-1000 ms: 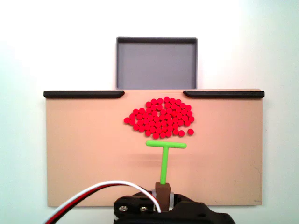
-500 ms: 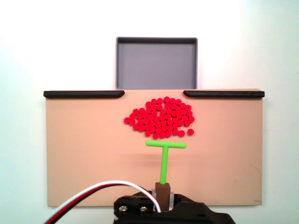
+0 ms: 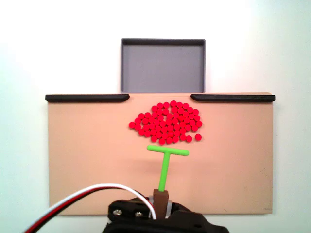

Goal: Gather the left side granules

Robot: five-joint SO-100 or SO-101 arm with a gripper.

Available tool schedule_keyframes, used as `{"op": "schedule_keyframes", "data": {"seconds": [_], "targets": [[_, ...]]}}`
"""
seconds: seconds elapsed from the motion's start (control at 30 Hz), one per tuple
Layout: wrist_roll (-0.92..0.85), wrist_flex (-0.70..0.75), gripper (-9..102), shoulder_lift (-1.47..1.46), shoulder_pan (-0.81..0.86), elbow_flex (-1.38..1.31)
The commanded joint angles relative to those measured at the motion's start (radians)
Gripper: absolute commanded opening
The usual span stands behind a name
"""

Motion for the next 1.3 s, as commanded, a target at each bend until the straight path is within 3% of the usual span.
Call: {"op": "schedule_keyframes", "data": {"seconds": [0.0, 0.37, 1.03, 1.27], "targets": [[0.158, -0.005, 0, 0.023, -0.035, -0.023], [0.615, 0.008, 0, 0.02, -0.176, -0.023], [1.131, 0.008, 0, -0.153, -0.244, -0.166], [1.313, 0.017, 0, -0.252, -0.282, -0.342]]}}
